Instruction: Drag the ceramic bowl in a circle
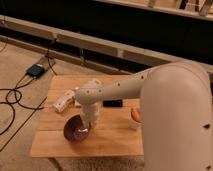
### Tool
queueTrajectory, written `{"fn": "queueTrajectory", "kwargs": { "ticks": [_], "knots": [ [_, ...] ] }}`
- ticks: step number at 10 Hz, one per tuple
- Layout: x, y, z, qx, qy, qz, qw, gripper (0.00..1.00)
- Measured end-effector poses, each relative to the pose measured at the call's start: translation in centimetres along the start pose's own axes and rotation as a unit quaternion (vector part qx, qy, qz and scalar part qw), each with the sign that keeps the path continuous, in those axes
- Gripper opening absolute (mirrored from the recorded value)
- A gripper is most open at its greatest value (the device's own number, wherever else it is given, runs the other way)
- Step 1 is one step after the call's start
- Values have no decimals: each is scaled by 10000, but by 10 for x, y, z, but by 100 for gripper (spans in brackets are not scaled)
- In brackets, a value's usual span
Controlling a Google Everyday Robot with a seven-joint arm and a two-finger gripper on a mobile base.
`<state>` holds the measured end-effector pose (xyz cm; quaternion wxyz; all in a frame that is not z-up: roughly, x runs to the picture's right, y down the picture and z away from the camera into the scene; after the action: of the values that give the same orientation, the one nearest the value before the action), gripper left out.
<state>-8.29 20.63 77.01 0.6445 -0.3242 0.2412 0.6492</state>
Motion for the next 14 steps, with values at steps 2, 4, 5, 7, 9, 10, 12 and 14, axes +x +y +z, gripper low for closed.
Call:
{"fn": "queueTrajectory", "kwargs": {
  "ticks": [2, 4, 5, 7, 9, 10, 12, 14],
  "knots": [
    [0, 2, -2, -107, -9, 8, 9999, 33],
    [0, 3, -2, -108, -7, -7, 9999, 33],
    [0, 3, -2, -108, -8, -7, 9999, 33],
    [0, 4, -2, -107, -7, -13, 9999, 33],
    [0, 4, -2, -107, -7, -16, 9999, 33],
    [0, 4, -2, -107, -7, -15, 9999, 33],
    [0, 4, -2, -107, -8, -15, 9999, 33],
    [0, 4, -2, -108, -8, -15, 9999, 33]
  ]
}}
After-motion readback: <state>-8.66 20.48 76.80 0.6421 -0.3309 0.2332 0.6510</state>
